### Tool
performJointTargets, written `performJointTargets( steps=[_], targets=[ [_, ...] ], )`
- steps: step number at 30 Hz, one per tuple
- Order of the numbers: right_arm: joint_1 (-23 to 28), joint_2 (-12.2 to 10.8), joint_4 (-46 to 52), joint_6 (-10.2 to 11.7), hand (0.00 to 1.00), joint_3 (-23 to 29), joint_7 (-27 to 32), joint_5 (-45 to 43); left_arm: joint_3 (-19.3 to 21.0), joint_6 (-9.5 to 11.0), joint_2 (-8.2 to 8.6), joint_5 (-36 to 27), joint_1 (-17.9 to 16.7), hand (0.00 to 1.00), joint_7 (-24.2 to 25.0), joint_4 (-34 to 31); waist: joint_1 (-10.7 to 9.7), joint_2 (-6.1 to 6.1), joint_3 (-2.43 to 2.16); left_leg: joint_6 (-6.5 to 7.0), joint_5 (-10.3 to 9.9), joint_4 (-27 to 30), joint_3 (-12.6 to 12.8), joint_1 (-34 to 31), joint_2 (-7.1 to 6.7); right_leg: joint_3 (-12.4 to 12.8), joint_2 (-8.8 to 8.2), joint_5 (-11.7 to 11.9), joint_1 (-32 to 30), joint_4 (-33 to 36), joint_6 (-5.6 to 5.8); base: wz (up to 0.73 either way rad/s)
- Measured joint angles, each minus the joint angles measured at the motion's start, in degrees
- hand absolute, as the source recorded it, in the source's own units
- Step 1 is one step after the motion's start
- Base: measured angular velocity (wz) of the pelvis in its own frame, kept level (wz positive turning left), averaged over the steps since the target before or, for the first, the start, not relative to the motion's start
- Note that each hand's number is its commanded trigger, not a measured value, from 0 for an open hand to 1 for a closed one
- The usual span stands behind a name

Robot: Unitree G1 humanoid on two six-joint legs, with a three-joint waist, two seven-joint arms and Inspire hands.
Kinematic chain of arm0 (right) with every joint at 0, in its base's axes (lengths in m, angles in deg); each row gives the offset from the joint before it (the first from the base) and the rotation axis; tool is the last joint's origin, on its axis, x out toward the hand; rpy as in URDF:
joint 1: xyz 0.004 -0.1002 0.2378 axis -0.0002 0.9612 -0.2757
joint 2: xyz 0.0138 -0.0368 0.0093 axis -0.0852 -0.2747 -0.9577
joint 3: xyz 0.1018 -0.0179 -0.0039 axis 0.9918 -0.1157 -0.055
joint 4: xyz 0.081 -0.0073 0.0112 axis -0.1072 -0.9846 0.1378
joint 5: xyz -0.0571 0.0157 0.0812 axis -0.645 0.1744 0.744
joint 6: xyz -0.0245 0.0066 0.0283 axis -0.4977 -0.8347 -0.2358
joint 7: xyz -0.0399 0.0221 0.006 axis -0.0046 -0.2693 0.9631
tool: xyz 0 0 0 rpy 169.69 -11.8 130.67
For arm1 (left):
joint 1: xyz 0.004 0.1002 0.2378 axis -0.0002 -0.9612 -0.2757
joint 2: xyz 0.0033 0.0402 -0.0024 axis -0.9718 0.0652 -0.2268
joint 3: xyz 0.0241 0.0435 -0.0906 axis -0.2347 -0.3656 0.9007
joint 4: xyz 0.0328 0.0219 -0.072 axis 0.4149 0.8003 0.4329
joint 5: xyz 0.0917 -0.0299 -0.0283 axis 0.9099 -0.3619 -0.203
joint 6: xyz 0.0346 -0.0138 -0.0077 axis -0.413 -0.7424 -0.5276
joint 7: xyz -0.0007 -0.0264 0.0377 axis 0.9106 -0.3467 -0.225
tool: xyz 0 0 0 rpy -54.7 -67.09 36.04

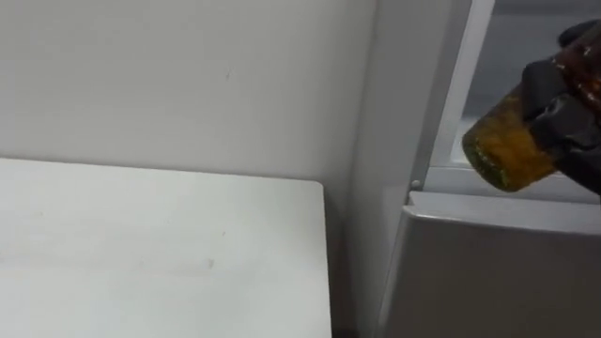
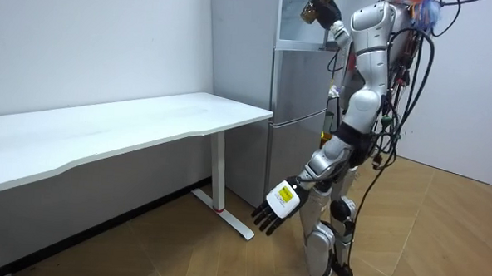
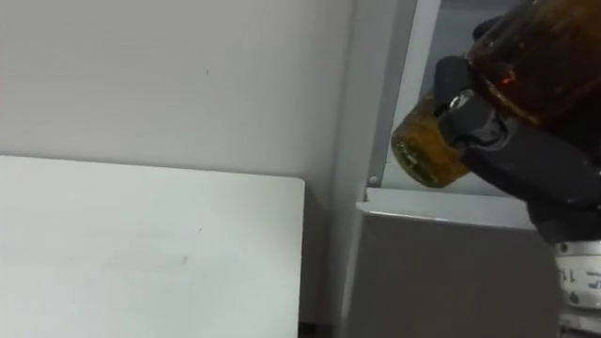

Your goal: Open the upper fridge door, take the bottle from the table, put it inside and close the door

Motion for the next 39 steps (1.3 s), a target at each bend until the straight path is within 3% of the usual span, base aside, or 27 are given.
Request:
performJointTargets(
  steps=[10,16,18,25,31,35,39],
  targets=[
    [2.0,0.2,-0.2,0.1,1.0,3.3,2.8,-3.2,0.6,0.0,-0.03,0.1,0.4,0.0,-0.1,-0.4,-1.8,1.17,0.31,-0.23,-0.5,-0.1,1.3,0.8,0.43,1.4,0.44,0.0,-0.1,0.3,-0.01,-0.09],
    [1.9,2.5,-4.7,-0.5,1.0,4.0,3.7,-0.9,0.7,-0.2,-0.16,0.1,0.8,0.0,0.1,-0.5,-1.6,-0.23,0.33,-0.23,-0.5,-0.1,2.1,1.1,0.54,2.1,0.58,0.0,-0.3,0.1,-0.01,-0.04],
    [1.9,2.5,-6.4,-1.7,1.0,4.0,3.7,-0.9,0.7,-0.3,-0.23,0.1,0.8,0.0,0.9,-0.5,-1.5,-0.87,0.58,-0.24,-0.6,-0.1,2.2,1.0,0.57,2.2,0.62,0.0,-0.3,0.1,-0.01,-0.02],
    [1.8,2.5,-10.3,-3.6,1.0,4.0,1.9,3.4,0.8,-1.3,-0.21,0.5,1.1,0.0,2.0,-0.6,-1.2,-0.88,0.6,-0.37,-1.0,0.2,2.2,0.9,0.85,2.3,0.87,0.0,-0.5,0.1,-0.02,0.0],
    [-2.2,2.7,-16.6,-4.6,1.0,4.0,3.7,3.5,1.1,-2.1,-0.19,0.5,1.3,0.0,2.3,-1.9,-0.4,-0.82,0.58,-0.36,-1.0,0.2,2.1,0.9,0.85,2.6,0.85,0.0,-0.7,0.6,-0.01,0.0],
    [-7.2,5.0,-24.1,-5.3,1.0,4.0,4.8,7.8,1.7,-2.5,-0.2,0.3,1.4,0.0,2.3,-2.8,0.3,-1.28,0.63,-0.35,-1.0,0.2,2.0,0.6,0.84,2.5,0.76,0.0,-1.1,1.2,0.02,0.0],
    [-12.5,5.2,-32.2,-5.4,1.0,4.0,8.1,7.5,2.1,-3.4,-0.2,0.3,-0.2,0.0,2.3,-4.0,0.7,-2.05,0.31,-0.36,-1.0,0.3,2.0,0.6,0.94,2.1,0.8,0.0,-1.2,1.2,0.01,0.0]
  ],
)
